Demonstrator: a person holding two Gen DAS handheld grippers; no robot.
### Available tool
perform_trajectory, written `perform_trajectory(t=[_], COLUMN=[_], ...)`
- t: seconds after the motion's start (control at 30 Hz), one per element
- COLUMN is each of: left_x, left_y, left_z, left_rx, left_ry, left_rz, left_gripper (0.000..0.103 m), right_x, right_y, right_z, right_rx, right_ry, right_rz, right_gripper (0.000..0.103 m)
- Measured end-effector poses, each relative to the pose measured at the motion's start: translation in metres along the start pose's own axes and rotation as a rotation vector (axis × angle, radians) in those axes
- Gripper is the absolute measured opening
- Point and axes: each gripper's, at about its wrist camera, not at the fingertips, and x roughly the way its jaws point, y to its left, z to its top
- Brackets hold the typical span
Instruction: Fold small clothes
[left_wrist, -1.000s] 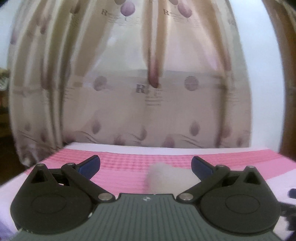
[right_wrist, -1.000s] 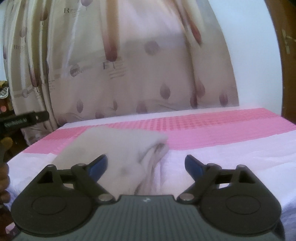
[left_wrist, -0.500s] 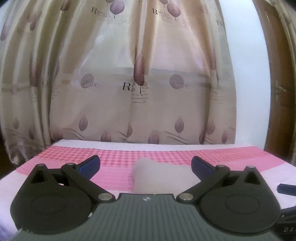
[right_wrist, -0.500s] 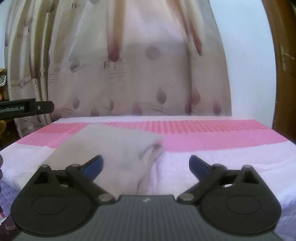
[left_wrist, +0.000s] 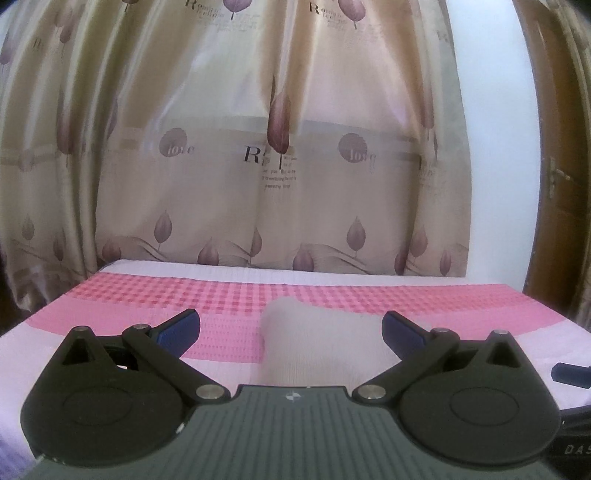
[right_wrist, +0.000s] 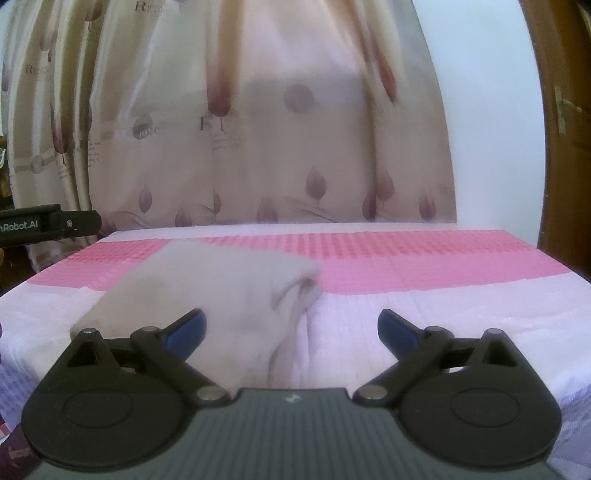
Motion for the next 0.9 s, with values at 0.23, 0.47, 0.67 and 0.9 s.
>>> perform_trajectory(t=[0.23, 0.47, 0.67, 0.9], left_x=[0.0050, 0.0070, 0.0070, 0.0073], left_y=[0.0029, 0.0043, 0.0052, 0.0019], left_z=[-0.0041, -0.0066, -0.0080, -0.0081], left_rx=[-0.006, -0.009, -0.007, 0.022], left_ry=[0.019, 0.026, -0.004, -0.011], left_rz=[0.002, 0.006, 0.017, 0.018], left_gripper=[0.103, 0.103, 0.103, 0.103], right_x=[0.0024, 0.0022, 0.0031, 0.0019], right_y=[-0.0011, 0.0009, 0.0013, 0.0013], right_z=[-0.0006, -0.0015, -0.0022, -0.0021], right_rx=[-0.002, -0.003, -0.006, -0.014], right_ry=[0.013, 0.020, 0.028, 0.016], right_rz=[-0.001, -0.002, 0.001, -0.008], right_gripper=[0.100, 0.101, 0.101, 0.101])
